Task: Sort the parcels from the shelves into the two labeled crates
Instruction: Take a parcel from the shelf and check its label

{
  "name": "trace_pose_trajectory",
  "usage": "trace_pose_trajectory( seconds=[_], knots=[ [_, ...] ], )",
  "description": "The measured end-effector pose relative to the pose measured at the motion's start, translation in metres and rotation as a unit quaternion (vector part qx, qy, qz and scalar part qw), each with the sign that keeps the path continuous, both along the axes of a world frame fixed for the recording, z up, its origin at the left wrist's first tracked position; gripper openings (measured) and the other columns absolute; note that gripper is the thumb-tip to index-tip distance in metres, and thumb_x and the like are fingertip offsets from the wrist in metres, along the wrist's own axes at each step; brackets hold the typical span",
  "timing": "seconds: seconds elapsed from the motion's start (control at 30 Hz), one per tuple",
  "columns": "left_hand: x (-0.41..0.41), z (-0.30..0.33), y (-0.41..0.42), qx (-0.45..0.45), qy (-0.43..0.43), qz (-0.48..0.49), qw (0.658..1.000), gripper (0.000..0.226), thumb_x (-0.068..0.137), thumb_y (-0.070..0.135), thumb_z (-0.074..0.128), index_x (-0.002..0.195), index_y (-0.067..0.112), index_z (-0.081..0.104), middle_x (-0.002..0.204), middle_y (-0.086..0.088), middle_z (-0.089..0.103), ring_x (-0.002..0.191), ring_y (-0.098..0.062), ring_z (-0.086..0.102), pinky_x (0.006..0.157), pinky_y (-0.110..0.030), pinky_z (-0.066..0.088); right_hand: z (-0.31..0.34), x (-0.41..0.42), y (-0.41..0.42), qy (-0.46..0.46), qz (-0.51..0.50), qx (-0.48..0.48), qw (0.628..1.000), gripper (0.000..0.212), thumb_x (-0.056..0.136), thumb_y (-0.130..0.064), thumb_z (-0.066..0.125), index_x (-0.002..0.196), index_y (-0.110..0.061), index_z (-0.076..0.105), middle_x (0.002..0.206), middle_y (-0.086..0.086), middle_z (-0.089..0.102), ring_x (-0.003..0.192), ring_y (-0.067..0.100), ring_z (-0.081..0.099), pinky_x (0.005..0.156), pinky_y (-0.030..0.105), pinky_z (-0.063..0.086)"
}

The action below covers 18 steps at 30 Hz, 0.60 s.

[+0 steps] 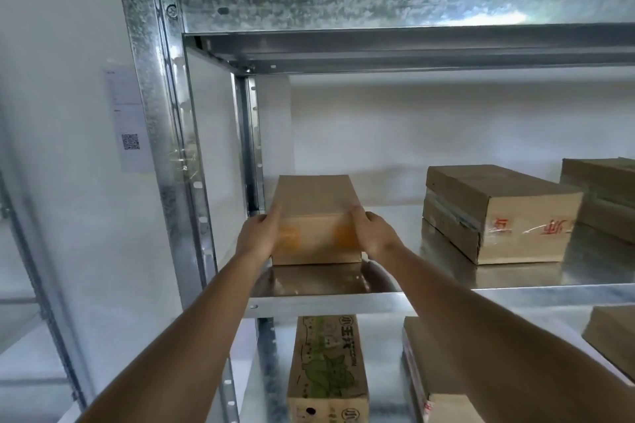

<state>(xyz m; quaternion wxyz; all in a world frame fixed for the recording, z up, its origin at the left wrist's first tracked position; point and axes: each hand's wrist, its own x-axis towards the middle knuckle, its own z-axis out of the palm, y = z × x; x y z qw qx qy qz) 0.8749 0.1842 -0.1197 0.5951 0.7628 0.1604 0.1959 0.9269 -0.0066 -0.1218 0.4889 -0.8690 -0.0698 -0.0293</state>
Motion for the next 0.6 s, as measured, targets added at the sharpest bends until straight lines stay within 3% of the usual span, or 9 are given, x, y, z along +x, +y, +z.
trace_pose_trajectory(
  seconds=[0.1,0.2,0.27,0.37,0.47,0.53,0.6],
  knots=[
    [0.004,-0.010,-0.001,-0.066,-0.062,-0.050,0.995,0.025,0.096,0.046,0.058,0.110,0.027,0.066,0.115,0.000,0.067,0.109,-0.023,0.062,0.106,-0.050,0.047,-0.013,0.005,-0.012,0.004,0.038,0.150,0.988,0.065,0.098,-0.069,0.032,0.148,-0.028,0.042,0.145,0.003,0.050,0.130,0.029,0.050,0.114,0.050,0.038],
    [0.003,-0.024,-0.003,-0.136,-0.102,-0.086,0.982,0.028,0.096,0.032,0.062,0.124,0.030,0.064,0.125,0.002,0.067,0.121,-0.022,0.059,0.110,-0.047,0.042,-0.024,0.006,-0.026,0.009,0.087,0.228,0.970,0.049,0.097,-0.064,0.045,0.139,-0.040,0.043,0.138,-0.001,0.058,0.125,0.022,0.055,0.114,0.049,0.039],
    [0.001,-0.030,-0.004,-0.178,-0.116,-0.102,0.972,0.029,0.095,0.020,0.061,0.123,0.029,0.063,0.127,0.000,0.065,0.125,-0.024,0.055,0.110,-0.044,0.040,-0.028,0.006,-0.030,0.005,0.119,0.252,0.960,0.043,0.097,-0.054,0.054,0.136,-0.037,0.042,0.128,-0.002,0.064,0.119,0.016,0.060,0.110,0.042,0.043],
    [-0.003,-0.032,-0.004,-0.211,-0.144,-0.117,0.960,0.029,0.094,0.005,0.060,0.118,0.021,0.065,0.119,-0.001,0.069,0.123,-0.021,0.059,0.112,-0.040,0.037,-0.030,0.005,-0.034,0.002,0.153,0.282,0.947,0.040,0.098,-0.031,0.062,0.132,-0.032,0.041,0.116,-0.003,0.071,0.102,0.005,0.068,0.088,0.027,0.049],
    [-0.008,-0.031,-0.004,-0.219,-0.155,-0.131,0.954,0.028,0.092,0.005,0.064,0.117,0.017,0.063,0.111,0.004,0.074,0.113,-0.014,0.066,0.099,-0.032,0.043,-0.032,0.006,-0.037,0.010,0.160,0.294,0.942,0.037,0.098,-0.019,0.061,0.128,-0.031,0.042,0.111,-0.007,0.073,0.087,0.000,0.070,0.072,0.020,0.050],
    [-0.011,-0.031,-0.004,-0.217,-0.155,-0.141,0.953,0.028,0.091,0.006,0.066,0.116,0.017,0.062,0.110,0.005,0.075,0.106,-0.010,0.069,0.089,-0.028,0.045,-0.034,0.009,-0.039,0.017,0.160,0.303,0.939,0.038,0.098,-0.017,0.060,0.129,-0.030,0.043,0.110,-0.010,0.072,0.083,-0.001,0.070,0.068,0.019,0.049],
    [-0.011,-0.032,-0.004,-0.217,-0.151,-0.146,0.953,0.028,0.090,0.007,0.067,0.116,0.016,0.062,0.114,0.003,0.074,0.106,-0.009,0.070,0.088,-0.029,0.046,-0.032,0.008,-0.039,0.020,0.165,0.311,0.936,0.039,0.098,-0.017,0.059,0.132,-0.029,0.043,0.112,-0.010,0.070,0.083,-0.001,0.070,0.068,0.019,0.048]
  ],
)
